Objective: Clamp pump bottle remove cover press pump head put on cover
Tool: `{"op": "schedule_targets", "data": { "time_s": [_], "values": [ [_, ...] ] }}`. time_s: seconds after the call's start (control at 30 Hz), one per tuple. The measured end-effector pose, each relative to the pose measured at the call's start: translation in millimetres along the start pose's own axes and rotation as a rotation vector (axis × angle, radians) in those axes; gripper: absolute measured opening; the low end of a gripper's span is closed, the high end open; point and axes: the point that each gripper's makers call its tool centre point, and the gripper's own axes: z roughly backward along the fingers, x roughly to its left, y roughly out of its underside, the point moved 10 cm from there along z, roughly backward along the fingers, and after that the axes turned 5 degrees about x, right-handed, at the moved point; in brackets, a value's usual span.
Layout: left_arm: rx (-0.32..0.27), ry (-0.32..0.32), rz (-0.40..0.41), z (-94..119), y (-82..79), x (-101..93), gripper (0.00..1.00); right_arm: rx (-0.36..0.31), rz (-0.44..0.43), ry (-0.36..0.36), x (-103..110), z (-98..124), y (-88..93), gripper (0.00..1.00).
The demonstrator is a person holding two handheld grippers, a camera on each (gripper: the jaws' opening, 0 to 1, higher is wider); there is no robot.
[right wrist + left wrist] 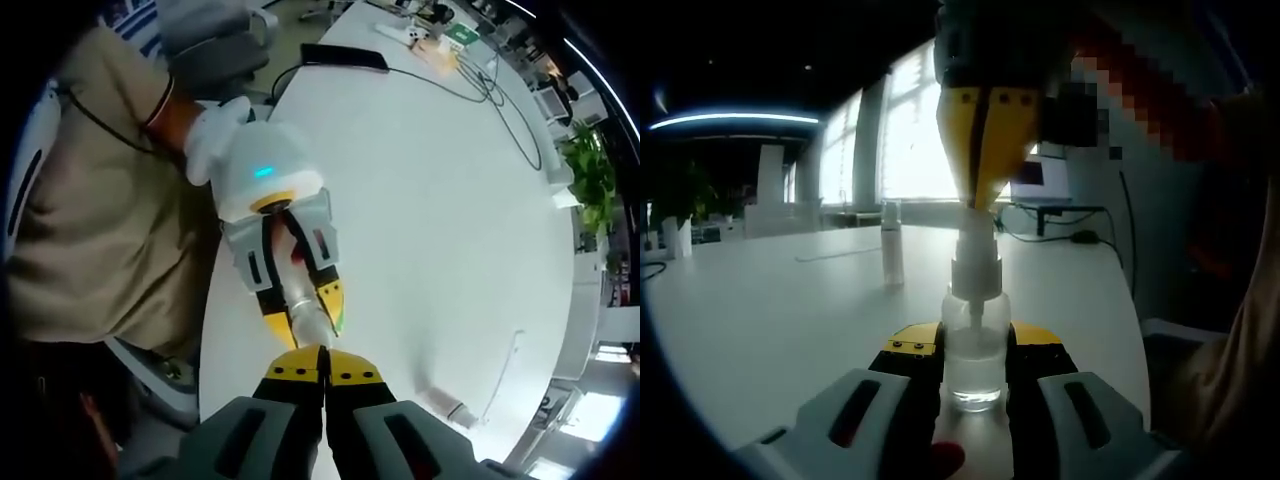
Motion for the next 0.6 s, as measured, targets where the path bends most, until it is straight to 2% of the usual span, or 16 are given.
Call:
{"op": "schedule_targets", "data": {
  "time_s": [0.2, 0.6],
  "values": [
    [0.000, 0.001, 0.002, 0.0, -0.5, -0.4, 0.15, -0.019, -0.007, 0.001, -0.3, -0.3, 1.3, 0.00],
    [0.000, 0.000, -0.002, -0.2, -0.7, -1.0, 0.15, -0.011, -0.009, 0.002, -0.1, -0.1, 0.3, 0.00]
  ]
}}
